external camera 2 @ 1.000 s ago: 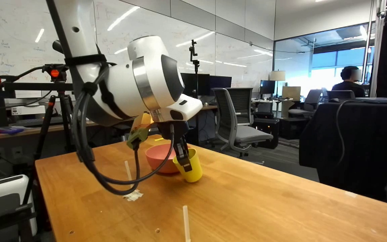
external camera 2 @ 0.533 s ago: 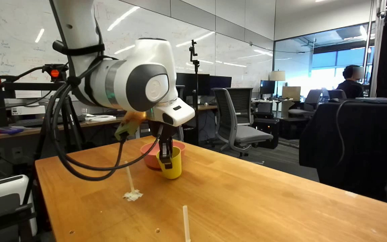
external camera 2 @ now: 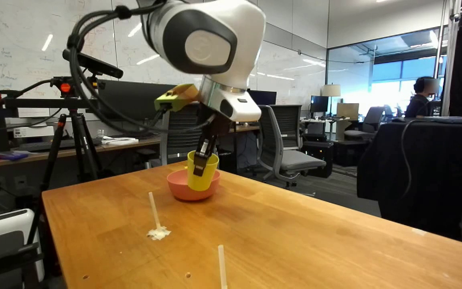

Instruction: Pour the contents in the cup into the bowl

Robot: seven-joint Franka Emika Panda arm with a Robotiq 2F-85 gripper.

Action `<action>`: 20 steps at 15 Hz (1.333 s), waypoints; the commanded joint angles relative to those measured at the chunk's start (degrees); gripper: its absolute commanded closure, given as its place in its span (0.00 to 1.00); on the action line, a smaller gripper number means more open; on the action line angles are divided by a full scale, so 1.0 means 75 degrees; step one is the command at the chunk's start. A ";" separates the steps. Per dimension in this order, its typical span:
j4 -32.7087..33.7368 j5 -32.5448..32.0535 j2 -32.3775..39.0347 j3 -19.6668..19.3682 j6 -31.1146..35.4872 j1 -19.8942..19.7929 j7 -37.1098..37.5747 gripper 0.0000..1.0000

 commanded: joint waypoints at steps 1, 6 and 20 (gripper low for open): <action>0.0762 0.1648 -0.1457 -0.1315 -0.1780 0.0908 -0.0984 0.94; 0.1337 0.0879 -0.1587 -0.4212 -0.2723 0.3354 -0.0488 0.95; 0.1721 0.0032 -0.0105 -0.8148 -0.0578 0.7794 -0.0490 0.95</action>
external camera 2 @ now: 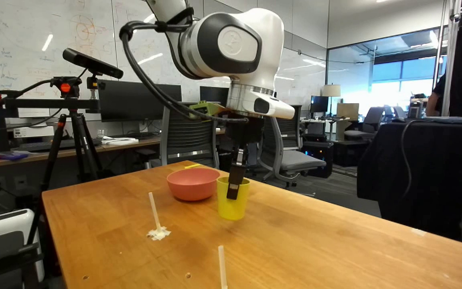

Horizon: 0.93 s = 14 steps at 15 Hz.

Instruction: Pour the contents in the cup into the bowl

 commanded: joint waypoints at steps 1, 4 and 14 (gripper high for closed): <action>0.0352 -0.0108 0.0446 -0.0448 0.0446 0.0538 -0.0175 0.95; 0.0363 -0.0072 0.0661 -0.0607 0.0912 0.0720 -0.0210 0.95; 0.0324 0.0411 0.0901 -0.0555 0.1613 0.0628 -0.0971 0.94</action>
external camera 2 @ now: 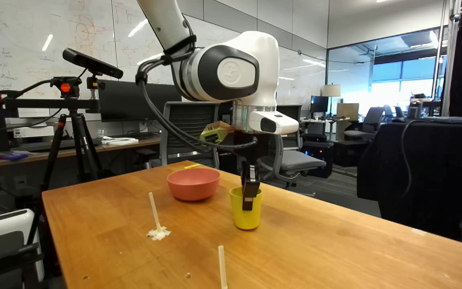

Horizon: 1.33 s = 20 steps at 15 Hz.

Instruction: Pour the contents in the cup into the bowl

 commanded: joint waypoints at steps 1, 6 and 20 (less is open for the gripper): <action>0.0180 0.0306 0.0160 -0.0023 0.0048 0.0007 -0.0486 0.93; 0.0154 0.0545 0.0158 0.0020 0.0051 -0.0021 -0.0739 0.59; -0.0092 0.1069 -0.0243 0.0262 -0.0119 -0.0113 -0.1347 0.00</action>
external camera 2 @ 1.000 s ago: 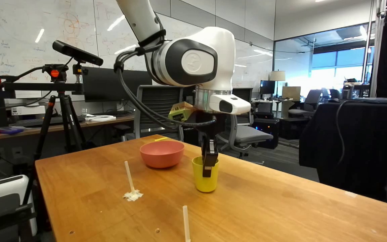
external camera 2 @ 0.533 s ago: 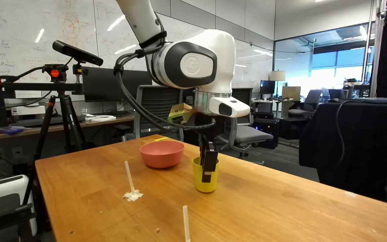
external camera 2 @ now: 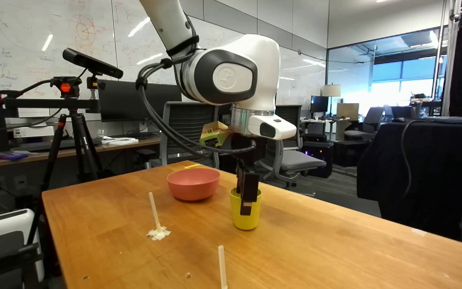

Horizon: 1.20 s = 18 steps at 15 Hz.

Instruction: Pour the contents in the cup into the bowl

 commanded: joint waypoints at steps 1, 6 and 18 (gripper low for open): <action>-0.0124 0.0367 -0.0373 0.0184 -0.0129 -0.0100 -0.0474 0.00; -0.0226 0.0871 -0.0719 0.0445 -0.0373 -0.0220 -0.0999 0.00; 0.0032 0.1578 -0.1058 0.0589 -0.2235 -0.0315 -0.1886 0.00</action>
